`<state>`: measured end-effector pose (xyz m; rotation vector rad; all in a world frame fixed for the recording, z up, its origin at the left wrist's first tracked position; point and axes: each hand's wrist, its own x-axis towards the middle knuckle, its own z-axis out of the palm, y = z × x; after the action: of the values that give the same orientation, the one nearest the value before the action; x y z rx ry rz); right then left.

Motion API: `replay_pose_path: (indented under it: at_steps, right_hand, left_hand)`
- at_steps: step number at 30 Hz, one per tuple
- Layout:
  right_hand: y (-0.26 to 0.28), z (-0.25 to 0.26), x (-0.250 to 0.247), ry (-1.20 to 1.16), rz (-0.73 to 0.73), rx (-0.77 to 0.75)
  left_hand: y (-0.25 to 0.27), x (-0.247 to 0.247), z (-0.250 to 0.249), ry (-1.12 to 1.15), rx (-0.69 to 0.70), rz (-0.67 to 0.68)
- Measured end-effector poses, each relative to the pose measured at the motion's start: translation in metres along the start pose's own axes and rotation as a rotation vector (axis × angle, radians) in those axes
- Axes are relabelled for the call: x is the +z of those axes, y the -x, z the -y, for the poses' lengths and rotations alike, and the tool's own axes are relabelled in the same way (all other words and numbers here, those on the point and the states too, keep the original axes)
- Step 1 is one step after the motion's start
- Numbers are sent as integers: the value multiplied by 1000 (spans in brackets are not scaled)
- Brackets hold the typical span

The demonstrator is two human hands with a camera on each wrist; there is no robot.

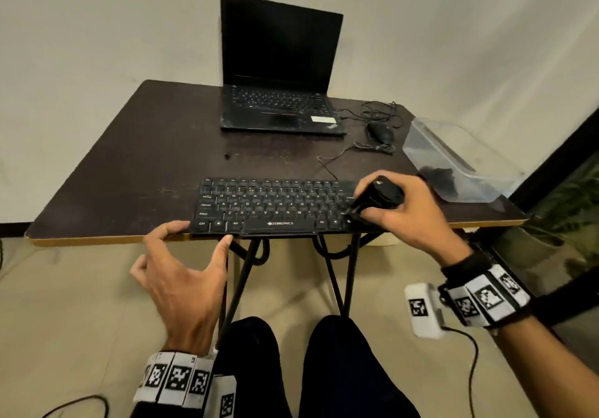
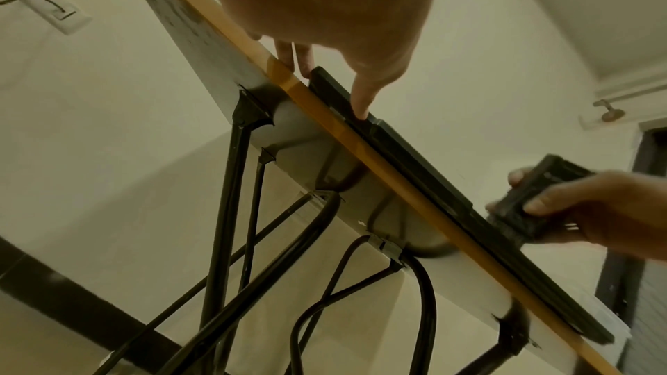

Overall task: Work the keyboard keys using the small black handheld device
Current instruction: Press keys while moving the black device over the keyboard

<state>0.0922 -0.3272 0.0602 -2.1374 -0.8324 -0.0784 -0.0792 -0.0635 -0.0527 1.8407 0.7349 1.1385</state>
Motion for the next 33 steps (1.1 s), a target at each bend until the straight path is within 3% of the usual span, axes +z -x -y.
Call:
replay_pose_path:
  at_steps: [4, 10, 13, 16, 19, 26, 33]
  right_hand:
    - [4, 3, 4, 71, 35, -35]
    - [27, -57, -56, 141, -274, 240]
    - [27, -63, -60, 107, -352, 274]
    - [17, -47, -39, 4, -248, 199]
    - [9, -36, -28, 45, -121, 141]
    - [-18, -68, -70, 210, -314, 389]
    - [-52, -41, -20, 92, -113, 249]
  left_hand:
    - [3, -1, 1, -47, 28, 11]
    - [0, 0, 2, -48, 8, 13]
    - [1, 5, 0, -68, 11, 28]
    - [1, 4, -1, -101, 16, 48]
    - [0, 2, 1, -127, 69, 77]
    - [-2, 3, 9, -147, 107, 92]
    - [1, 5, 8, -126, 106, 51]
